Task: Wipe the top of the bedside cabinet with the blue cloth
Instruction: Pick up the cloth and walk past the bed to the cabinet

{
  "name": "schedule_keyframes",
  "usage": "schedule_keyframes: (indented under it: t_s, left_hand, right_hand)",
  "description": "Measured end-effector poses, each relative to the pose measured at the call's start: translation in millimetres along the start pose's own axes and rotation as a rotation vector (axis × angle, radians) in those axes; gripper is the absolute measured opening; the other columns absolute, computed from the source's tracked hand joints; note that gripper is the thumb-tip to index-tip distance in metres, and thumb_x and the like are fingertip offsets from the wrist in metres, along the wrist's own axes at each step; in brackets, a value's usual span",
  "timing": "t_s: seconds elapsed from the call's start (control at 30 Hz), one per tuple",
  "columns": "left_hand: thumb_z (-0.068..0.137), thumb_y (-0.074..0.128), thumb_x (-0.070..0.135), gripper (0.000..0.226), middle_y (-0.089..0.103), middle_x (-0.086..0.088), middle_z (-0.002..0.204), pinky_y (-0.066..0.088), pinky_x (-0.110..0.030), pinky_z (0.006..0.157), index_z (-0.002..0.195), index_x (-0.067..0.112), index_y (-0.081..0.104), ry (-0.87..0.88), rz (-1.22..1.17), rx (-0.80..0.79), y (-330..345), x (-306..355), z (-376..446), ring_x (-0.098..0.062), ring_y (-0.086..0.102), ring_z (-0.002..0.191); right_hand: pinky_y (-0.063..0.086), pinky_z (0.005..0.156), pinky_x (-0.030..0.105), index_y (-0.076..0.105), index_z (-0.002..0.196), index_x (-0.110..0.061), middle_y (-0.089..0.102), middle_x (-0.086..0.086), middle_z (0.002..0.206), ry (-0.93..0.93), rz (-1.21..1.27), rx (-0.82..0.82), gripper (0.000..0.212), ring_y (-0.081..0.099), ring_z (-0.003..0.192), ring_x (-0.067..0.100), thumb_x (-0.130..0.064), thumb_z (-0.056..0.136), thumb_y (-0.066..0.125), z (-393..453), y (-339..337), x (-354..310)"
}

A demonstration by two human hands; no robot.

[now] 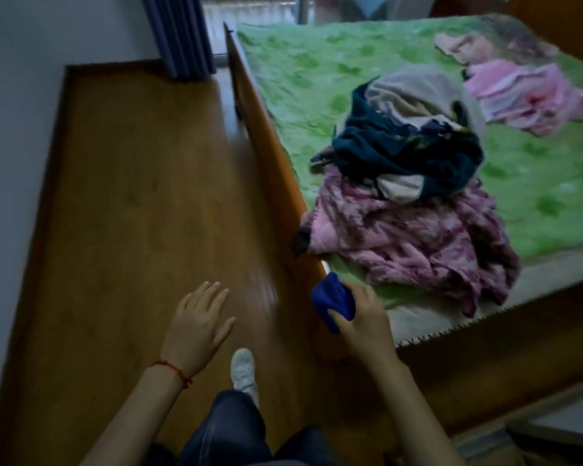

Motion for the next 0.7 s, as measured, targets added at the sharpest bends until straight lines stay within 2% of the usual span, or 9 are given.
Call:
schedule_keyframes:
  t_s: [0.13,0.27,0.47,0.57,0.7]
  left_hand:
    - [0.099,0.011,0.050,0.075,0.063,-0.020,0.114,0.048,-0.047,0.086,0.113,-0.002,0.063,-0.086,-0.016,0.043,-21,-58,32,-0.034,0.058,0.108]
    - [0.099,0.009,0.050,0.075,0.063,-0.019,0.115,0.047,-0.045,0.087,0.113,-0.001,0.063,-0.153,-0.022,0.061,-41,-104,61,-0.033,0.058,0.108]
    - [0.098,0.009,0.050,0.075,0.062,-0.019,0.117,0.045,-0.047,0.089,0.117,0.000,0.061,-0.213,-0.035,0.046,-61,-155,112,-0.033,0.057,0.111]
    - [0.098,0.013,0.049,0.070,0.061,-0.019,0.119,0.045,-0.048,0.090,0.118,0.001,0.060,-0.228,-0.045,0.043,-67,-176,146,-0.033,0.056,0.112]
    - [0.094,0.023,0.048,0.065,0.061,-0.020,0.118,0.046,-0.050,0.088,0.119,0.000,0.060,-0.242,-0.036,0.050,-76,-202,203,-0.034,0.057,0.111]
  right_hand:
    - [0.036,0.080,0.024,0.045,0.128,-0.016,0.049,0.008,0.115,-0.074,-0.039,-0.051,0.053,0.050,0.103,0.023,-0.020,0.080,0.067,66,30,-54]
    - [0.044,0.080,0.034,0.044,0.127,-0.018,0.051,0.007,0.114,-0.106,-0.051,-0.062,0.053,0.052,0.099,0.025,-0.024,0.080,0.066,118,48,-98]
    - [0.032,0.076,0.023,0.044,0.128,-0.017,0.049,0.007,0.115,-0.141,-0.048,-0.098,0.052,0.050,0.101,0.021,-0.019,0.081,0.065,194,65,-140]
    - [0.032,0.077,0.022,0.045,0.128,-0.018,0.049,0.006,0.115,-0.160,-0.024,-0.101,0.052,0.046,0.093,0.014,-0.017,0.080,0.066,236,73,-156]
    - [0.034,0.076,0.022,0.045,0.127,-0.018,0.049,0.004,0.112,-0.192,-0.015,-0.110,0.052,0.045,0.091,0.011,-0.018,0.080,0.066,304,88,-174]
Point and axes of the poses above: each hand's wrist, its own z-axis towards the middle knuckle, its own y-axis out of the palm, x = y × z, the point moved 4 cm from there along z, towards the middle knuckle
